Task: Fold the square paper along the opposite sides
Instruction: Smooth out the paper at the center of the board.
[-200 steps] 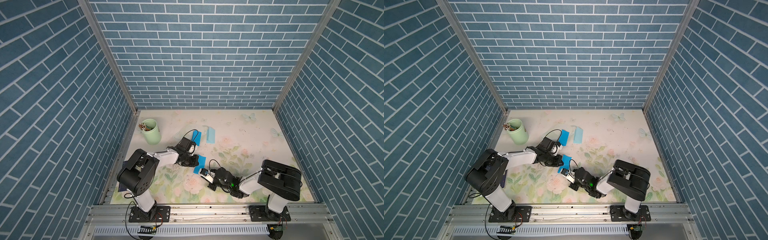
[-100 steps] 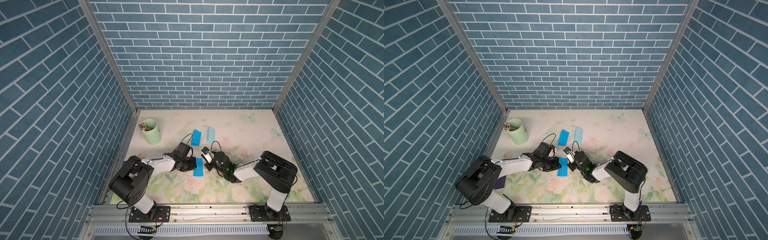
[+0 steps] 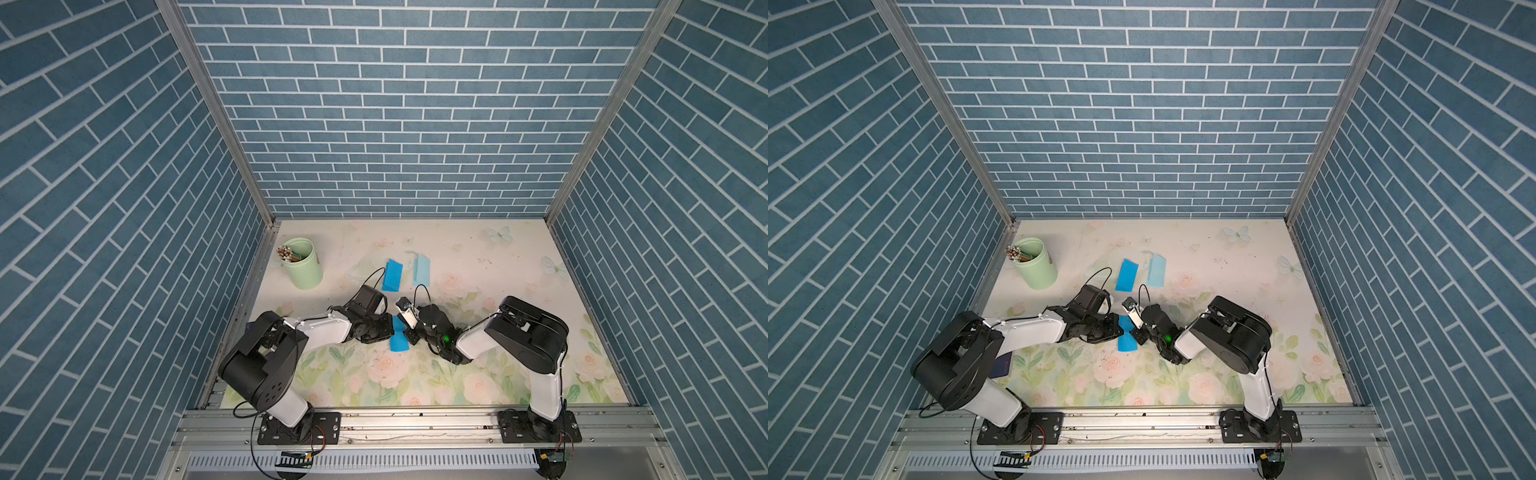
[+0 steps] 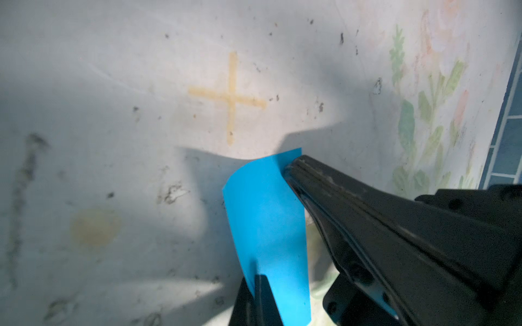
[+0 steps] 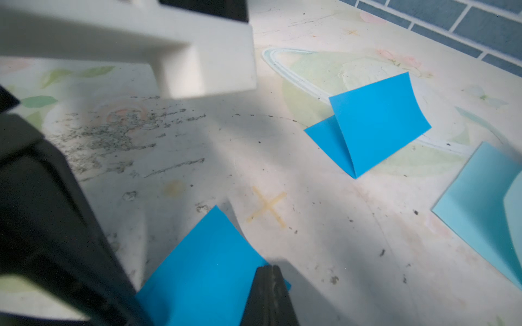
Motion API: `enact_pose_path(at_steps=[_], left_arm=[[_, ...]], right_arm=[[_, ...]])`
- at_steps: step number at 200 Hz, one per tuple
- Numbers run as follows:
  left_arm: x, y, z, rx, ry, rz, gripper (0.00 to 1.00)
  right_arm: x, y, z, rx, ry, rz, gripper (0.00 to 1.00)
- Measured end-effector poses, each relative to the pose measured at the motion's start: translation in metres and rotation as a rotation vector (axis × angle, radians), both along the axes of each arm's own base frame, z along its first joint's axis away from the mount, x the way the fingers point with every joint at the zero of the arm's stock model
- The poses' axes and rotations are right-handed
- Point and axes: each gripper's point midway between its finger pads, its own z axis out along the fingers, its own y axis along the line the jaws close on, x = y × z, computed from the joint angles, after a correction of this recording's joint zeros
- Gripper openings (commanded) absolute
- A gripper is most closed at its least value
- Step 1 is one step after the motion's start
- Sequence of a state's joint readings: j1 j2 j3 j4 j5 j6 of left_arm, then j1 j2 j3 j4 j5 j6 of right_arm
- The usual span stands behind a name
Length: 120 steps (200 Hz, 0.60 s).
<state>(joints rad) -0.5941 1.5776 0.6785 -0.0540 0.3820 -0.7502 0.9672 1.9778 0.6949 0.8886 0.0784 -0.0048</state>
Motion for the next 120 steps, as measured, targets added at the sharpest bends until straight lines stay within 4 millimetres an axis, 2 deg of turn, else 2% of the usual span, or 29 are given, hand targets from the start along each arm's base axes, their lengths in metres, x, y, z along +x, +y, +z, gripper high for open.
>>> enact_pose_path(at_steps=[120], left_arm=[[0.0068,0.0060,0.0006,0.034,-0.036,0.023,0.00]], right_arm=[[0.0070,0.0017,-0.0029,-0.003,-0.023,-0.039,0.00]])
